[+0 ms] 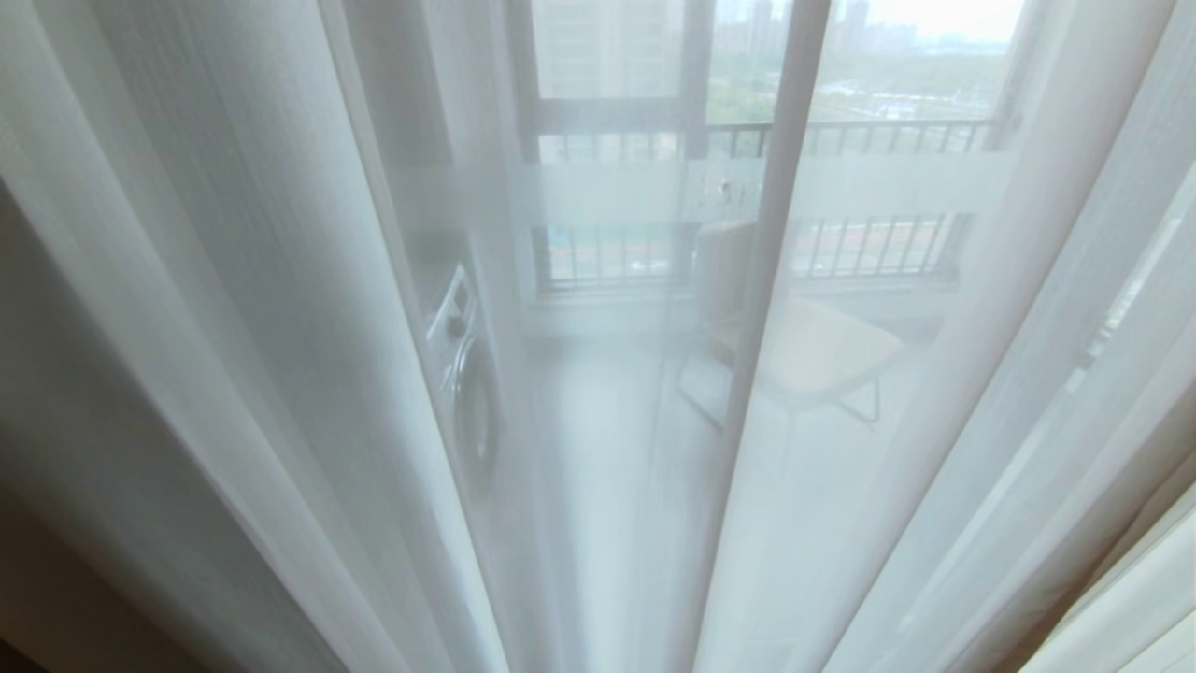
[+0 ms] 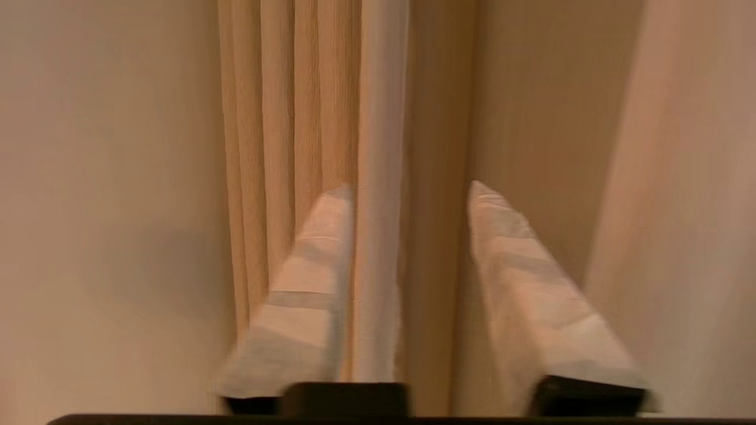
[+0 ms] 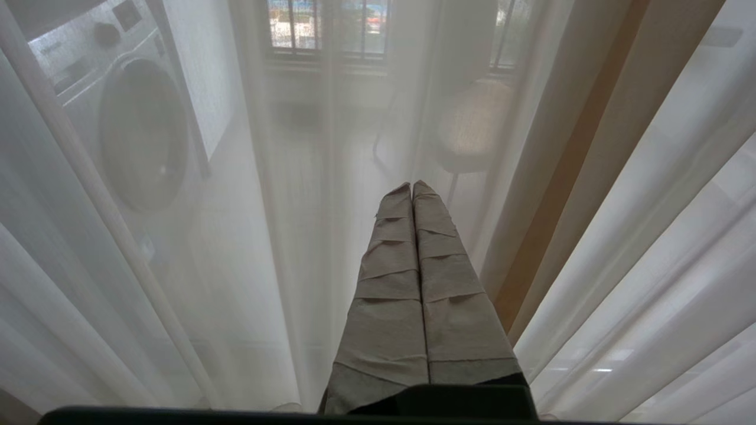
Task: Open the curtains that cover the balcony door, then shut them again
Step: Close the outer curtains on both sides
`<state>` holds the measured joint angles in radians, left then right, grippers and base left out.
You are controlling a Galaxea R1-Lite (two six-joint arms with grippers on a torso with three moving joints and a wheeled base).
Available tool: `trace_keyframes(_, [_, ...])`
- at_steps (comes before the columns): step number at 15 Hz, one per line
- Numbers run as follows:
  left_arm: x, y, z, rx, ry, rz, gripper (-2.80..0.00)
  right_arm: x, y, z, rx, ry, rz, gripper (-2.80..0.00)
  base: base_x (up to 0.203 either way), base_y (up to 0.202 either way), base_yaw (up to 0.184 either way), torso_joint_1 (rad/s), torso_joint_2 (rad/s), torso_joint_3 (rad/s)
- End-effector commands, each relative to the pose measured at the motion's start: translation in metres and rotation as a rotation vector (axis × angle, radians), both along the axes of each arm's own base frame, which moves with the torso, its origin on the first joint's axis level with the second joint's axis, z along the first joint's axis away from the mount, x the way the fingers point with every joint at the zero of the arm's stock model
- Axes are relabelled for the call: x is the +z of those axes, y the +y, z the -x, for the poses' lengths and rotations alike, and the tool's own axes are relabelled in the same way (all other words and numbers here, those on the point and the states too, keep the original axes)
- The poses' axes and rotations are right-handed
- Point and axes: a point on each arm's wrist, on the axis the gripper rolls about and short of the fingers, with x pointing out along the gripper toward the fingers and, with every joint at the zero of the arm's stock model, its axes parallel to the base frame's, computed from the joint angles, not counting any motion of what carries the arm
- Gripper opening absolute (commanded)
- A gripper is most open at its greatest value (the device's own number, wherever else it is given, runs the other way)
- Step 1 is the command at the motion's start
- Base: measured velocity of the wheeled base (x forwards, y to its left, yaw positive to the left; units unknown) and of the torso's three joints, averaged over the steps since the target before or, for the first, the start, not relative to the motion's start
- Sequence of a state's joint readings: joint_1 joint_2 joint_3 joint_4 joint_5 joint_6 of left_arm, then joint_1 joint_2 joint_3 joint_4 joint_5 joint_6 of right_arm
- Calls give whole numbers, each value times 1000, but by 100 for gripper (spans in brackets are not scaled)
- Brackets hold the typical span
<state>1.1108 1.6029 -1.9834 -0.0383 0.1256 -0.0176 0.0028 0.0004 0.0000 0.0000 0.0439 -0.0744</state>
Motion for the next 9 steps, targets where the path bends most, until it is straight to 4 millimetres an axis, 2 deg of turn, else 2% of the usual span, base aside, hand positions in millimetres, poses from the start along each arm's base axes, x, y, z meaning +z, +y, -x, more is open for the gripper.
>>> trace_keyframes(1, [-11,24,1,37,20,37,0,0,0,0,1,0,1,-280,0,0,0,0,0,0])
trace_keyframes(4, [-19,42,3,68,32,65,0,0,0,0,1,0,1,-280,0,0,0,0,0,0])
trace_keyframes(9, [-31,78,-5,83,-8,-4,0,0,0,0,1,0,1,-280,0,0,0,0,0,0])
